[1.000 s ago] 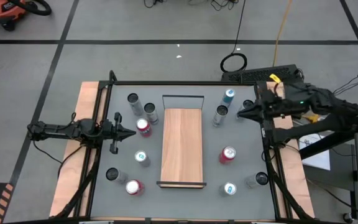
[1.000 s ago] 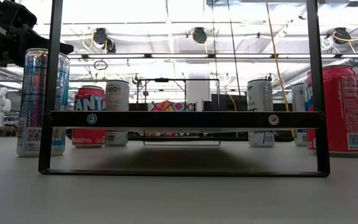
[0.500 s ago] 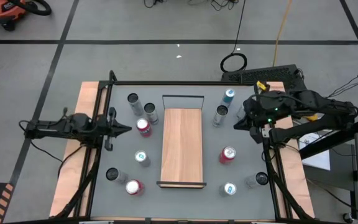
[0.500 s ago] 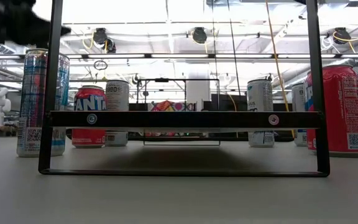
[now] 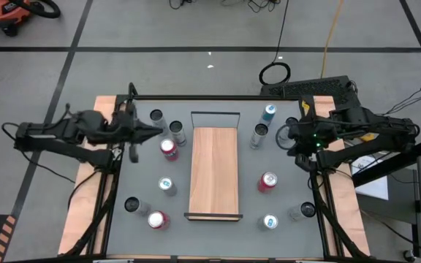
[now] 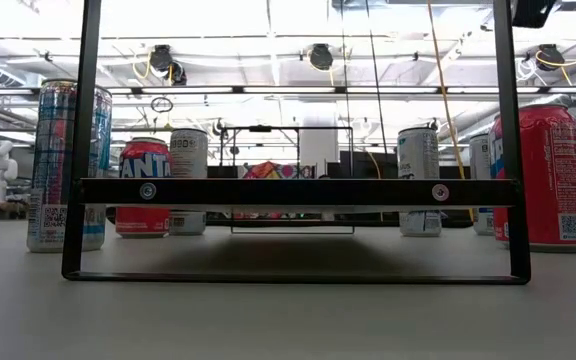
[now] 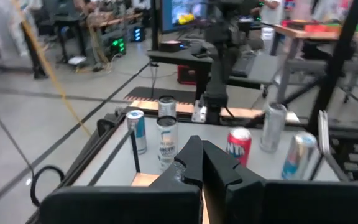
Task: Sort soda cans
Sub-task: Put the right red soda can on the shelf
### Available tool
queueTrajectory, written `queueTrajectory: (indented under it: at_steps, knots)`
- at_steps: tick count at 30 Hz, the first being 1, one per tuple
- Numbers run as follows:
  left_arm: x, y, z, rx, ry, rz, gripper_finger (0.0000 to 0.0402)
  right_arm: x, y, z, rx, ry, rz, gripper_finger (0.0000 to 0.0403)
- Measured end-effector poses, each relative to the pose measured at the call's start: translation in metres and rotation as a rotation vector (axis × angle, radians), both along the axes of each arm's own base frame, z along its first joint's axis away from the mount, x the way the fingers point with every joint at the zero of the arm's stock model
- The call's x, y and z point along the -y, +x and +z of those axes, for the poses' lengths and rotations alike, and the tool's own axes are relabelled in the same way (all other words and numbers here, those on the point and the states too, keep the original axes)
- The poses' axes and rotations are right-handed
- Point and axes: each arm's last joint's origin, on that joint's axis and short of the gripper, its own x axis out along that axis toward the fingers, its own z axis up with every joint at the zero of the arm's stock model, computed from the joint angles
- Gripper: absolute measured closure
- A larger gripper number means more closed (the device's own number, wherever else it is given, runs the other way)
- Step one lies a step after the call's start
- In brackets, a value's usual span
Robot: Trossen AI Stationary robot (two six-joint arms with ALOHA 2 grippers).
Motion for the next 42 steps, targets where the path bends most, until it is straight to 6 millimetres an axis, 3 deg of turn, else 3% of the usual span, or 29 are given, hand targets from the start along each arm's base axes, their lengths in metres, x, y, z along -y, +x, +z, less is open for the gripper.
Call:
queueTrajectory:
  at_steps: [5,10,18,26,33,42]
  knots:
    - [0.003,0.042,0.026,-0.024,-0.032,0.021,0.0402,0.0,-0.005,-0.001,-0.014,-0.027,0.042,0.0403]
    - [0.006,0.077,0.037,-0.065,-0.031,0.021,0.0402,0.0,-0.006,0.0,-0.01,-0.03,0.048,0.0403]
    - [0.011,0.112,0.05,-0.063,-0.027,0.024,0.0402,-0.001,-0.003,0.001,0.016,0.016,0.048,0.0393]
    - [0.025,0.128,0.047,-0.086,-0.018,0.009,0.0402,-0.011,-0.001,-0.015,-0.055,0.053,0.14,0.0345]
    - [0.042,0.128,0.045,-0.092,-0.005,-0.003,0.0402,-0.023,0.0,-0.025,-0.093,0.097,0.177,0.0285]
    - [0.045,0.127,0.045,-0.081,-0.079,0.006,0.0402,-0.033,0.024,-0.025,0.129,0.087,0.143,0.0173]
